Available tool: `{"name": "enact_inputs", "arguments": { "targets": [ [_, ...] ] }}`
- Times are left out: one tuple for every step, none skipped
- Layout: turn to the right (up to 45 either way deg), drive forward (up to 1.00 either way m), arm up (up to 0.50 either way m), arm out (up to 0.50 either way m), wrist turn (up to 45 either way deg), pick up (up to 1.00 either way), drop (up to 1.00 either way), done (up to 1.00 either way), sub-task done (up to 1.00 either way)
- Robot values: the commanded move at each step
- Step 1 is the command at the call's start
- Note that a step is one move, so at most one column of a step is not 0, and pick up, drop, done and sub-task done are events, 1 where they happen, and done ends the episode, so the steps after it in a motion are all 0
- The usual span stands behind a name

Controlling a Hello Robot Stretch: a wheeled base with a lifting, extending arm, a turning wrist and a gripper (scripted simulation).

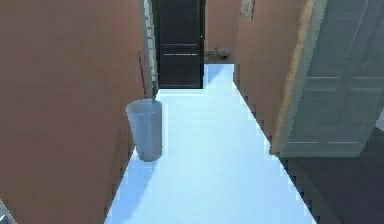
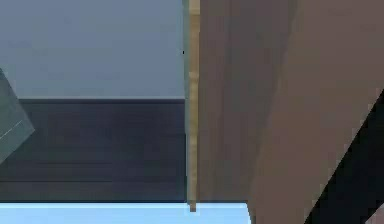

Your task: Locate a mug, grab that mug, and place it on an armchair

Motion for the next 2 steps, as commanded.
{"name": "enact_inputs", "arguments": {
  "targets": [
    [0.0,1.00,0.00,0.00,0.0,0.00,0.00,0.00,0.00],
    [0.0,0.55,0.00,0.00,0.0,0.00,0.00,0.00,0.00]
  ]
}}
